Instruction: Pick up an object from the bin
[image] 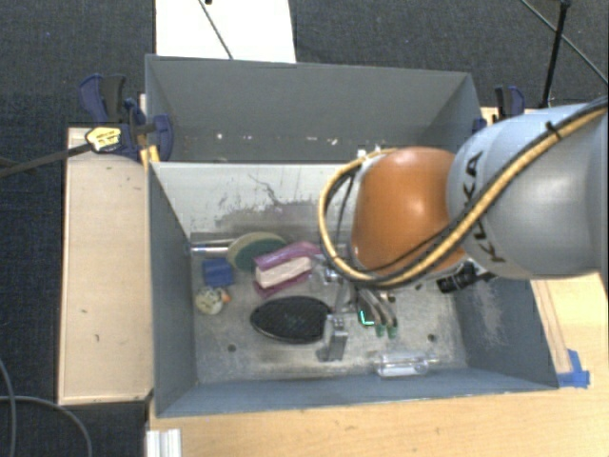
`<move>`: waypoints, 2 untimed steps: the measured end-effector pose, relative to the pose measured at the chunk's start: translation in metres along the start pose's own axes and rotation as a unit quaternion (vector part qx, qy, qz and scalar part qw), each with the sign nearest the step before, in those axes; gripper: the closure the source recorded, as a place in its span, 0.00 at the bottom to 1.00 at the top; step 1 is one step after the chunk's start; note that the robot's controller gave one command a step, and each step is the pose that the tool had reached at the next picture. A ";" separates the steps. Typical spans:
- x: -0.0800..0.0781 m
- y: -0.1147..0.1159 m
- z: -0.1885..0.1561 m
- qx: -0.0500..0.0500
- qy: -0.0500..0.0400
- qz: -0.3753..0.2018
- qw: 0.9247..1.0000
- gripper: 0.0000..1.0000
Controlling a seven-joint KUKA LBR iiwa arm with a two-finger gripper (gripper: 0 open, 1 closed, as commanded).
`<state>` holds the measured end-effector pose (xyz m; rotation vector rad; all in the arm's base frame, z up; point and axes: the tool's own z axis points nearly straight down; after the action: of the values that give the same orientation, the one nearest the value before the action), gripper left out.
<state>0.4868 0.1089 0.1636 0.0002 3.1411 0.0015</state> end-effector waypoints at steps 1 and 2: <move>-0.059 0.015 0.089 -0.001 -0.008 -0.007 1.000 0.00; -0.059 0.015 0.085 -0.002 -0.009 -0.006 1.000 1.00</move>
Offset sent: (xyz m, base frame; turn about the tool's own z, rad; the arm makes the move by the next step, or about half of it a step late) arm 0.0533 0.0146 -0.0936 -0.0161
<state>0.5463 0.1241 0.0791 -0.0175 3.1224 0.0062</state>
